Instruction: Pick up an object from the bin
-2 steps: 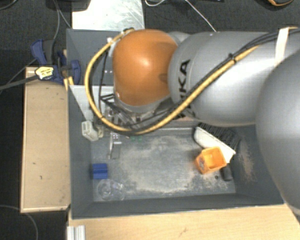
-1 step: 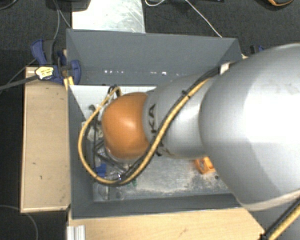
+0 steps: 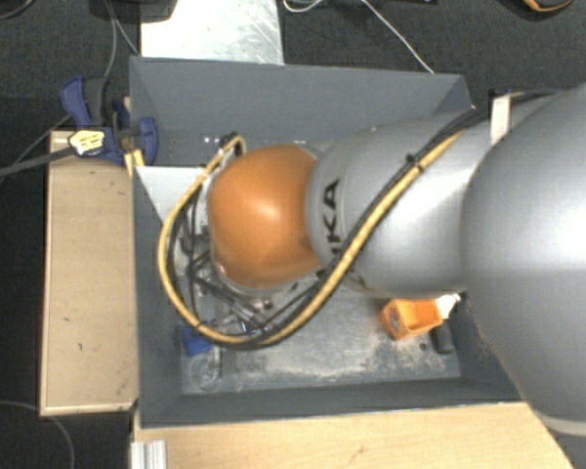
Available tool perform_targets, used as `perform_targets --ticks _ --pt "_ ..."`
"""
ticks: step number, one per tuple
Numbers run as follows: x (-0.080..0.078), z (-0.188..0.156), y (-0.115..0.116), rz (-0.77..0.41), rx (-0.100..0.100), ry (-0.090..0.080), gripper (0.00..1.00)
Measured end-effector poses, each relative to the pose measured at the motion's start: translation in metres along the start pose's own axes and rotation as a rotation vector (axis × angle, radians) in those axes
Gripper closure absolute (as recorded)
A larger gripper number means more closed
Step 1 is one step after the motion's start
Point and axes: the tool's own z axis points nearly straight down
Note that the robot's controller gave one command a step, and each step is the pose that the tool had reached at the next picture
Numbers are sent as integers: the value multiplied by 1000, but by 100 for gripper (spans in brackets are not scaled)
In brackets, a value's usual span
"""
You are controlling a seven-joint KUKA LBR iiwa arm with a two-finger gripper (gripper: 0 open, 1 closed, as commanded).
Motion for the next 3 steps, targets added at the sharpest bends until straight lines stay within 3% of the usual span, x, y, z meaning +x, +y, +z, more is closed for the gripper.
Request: perform_targets --ticks 1,2,3 --pt "6 61 -6 196 0 6 0" --pt "9 88 0 37 -2 -11 0" --pt "11 85 -1 619 -9 -10 100"
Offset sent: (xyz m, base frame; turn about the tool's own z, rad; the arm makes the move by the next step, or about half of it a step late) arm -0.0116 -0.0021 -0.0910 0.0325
